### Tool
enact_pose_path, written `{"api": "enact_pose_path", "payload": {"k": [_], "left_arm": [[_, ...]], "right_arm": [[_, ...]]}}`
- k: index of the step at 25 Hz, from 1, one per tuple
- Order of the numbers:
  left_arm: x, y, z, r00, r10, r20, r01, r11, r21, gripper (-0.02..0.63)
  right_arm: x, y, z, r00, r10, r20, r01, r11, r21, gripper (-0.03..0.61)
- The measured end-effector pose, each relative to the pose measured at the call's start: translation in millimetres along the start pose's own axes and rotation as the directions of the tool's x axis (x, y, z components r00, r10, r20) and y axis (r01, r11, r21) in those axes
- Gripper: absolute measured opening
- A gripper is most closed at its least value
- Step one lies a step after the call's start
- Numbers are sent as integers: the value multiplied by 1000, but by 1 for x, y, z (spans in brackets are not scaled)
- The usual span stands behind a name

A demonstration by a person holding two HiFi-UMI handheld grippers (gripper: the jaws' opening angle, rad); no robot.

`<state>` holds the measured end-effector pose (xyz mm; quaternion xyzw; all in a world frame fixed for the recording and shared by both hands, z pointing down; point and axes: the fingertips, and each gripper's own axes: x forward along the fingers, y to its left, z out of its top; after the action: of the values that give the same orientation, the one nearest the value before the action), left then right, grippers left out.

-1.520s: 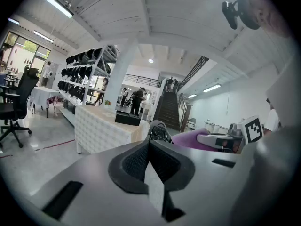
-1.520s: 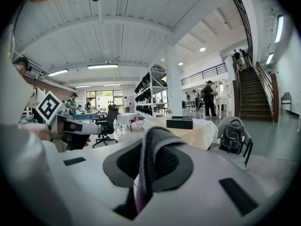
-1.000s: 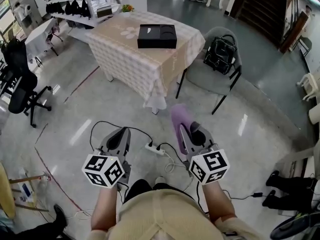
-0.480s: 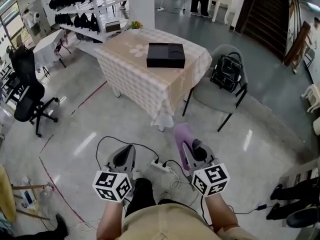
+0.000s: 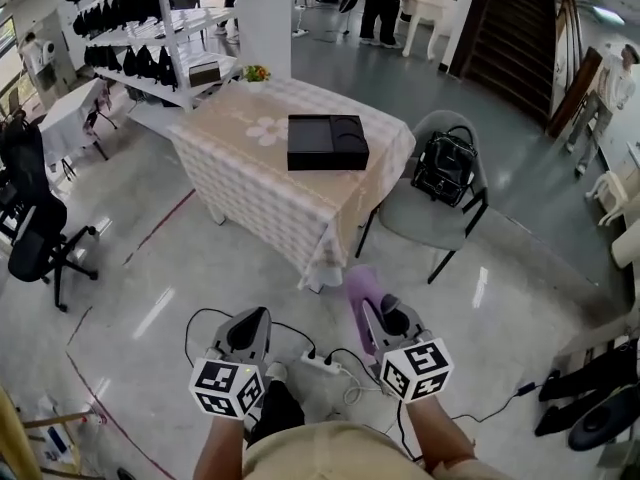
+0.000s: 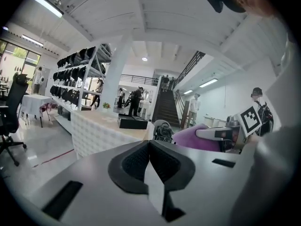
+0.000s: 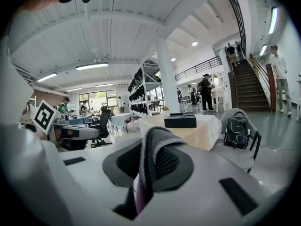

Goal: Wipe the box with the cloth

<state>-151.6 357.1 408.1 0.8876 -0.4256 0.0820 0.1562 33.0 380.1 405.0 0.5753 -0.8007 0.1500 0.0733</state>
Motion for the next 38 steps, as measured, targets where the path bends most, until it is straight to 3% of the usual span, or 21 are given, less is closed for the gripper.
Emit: {"api": "enact_pose_path", "payload": {"k": [11, 18, 25, 30, 38], "left_arm": [[65, 84, 35, 990, -132, -52, 132, 991, 9, 15], [80, 128, 45, 973, -208, -98, 213, 976, 39, 15], [99, 156, 55, 966, -232, -116, 240, 969, 57, 15], [117, 167, 61, 966, -227, -124, 235, 970, 56, 16], [168, 163, 78, 976, -203, -84, 209, 975, 71, 17]], "right_arm": [[104, 16, 38, 995, -103, -12, 103, 995, 12, 55], [156, 38, 47, 989, -147, -22, 148, 989, 26, 55], [180, 32, 49, 980, -197, -40, 199, 980, 30, 55], [198, 17, 69, 978, -208, -2, 208, 977, 48, 55], [214, -35, 91, 973, -222, 60, 220, 975, 34, 55]]}}
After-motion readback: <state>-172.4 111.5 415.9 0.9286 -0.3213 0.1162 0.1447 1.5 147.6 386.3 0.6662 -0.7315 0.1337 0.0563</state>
